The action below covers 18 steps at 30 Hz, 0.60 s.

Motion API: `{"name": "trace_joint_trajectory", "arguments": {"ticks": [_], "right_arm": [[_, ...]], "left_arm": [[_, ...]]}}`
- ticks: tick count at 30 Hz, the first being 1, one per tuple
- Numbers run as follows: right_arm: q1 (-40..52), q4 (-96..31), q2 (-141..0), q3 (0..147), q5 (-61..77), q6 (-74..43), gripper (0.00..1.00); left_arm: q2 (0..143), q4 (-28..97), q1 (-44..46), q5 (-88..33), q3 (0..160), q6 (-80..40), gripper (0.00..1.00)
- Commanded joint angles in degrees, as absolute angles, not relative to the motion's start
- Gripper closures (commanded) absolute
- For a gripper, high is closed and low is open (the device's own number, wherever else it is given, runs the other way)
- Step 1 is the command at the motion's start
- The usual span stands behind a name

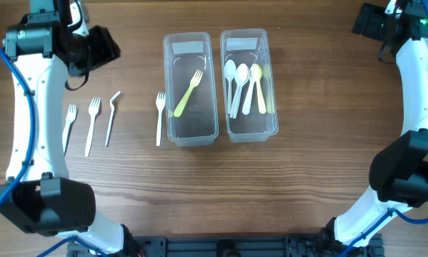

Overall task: Pack container
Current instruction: 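Lower the left gripper onto the white fork beside the container and grasp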

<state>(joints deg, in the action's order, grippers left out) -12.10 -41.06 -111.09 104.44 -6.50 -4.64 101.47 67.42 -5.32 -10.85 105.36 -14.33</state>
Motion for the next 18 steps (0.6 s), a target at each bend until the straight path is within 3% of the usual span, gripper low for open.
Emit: {"name": "trace_joint_trajectory", "arguments": {"ticks": [1, 3, 5, 8, 10, 11, 14, 18], "right_arm": [[-11.8, -40.8, -110.4, 104.6, -7.1, -4.5, 0.00], [-11.8, -40.8, -110.4, 104.6, -7.1, -4.5, 0.00], [-11.8, -40.8, -110.4, 104.6, -7.1, -4.5, 0.00], [-11.8, -40.8, -110.4, 104.6, -7.1, -4.5, 0.00], [-11.8, -40.8, -110.4, 104.6, -7.1, -4.5, 0.00], [-11.8, -40.8, -110.4, 104.6, -7.1, -4.5, 0.00], [-11.8, -40.8, -110.4, 104.6, -7.1, -4.5, 0.00], [-11.8, -40.8, -110.4, 104.6, -7.1, -4.5, 0.00]], "left_arm": [[103.3, 69.0, -5.1, -13.0, 105.6, -12.2, 0.03], [104.1, 70.0, -5.1, -13.0, 105.6, -12.2, 0.09], [104.8, 70.4, -5.1, -13.0, 105.3, -12.2, 0.40], [105.2, 70.3, -5.1, -12.7, 103.6, -12.3, 0.49], [105.7, 70.3, -5.1, -12.0, 102.3, -12.2, 0.63], [105.8, 70.1, -5.1, -11.9, 101.5, -12.2, 0.66], [106.3, 68.8, -5.1, -12.0, 98.1, -12.3, 0.57], [107.0, 66.1, -4.8, -12.0, 92.8, -12.4, 0.53]]}}
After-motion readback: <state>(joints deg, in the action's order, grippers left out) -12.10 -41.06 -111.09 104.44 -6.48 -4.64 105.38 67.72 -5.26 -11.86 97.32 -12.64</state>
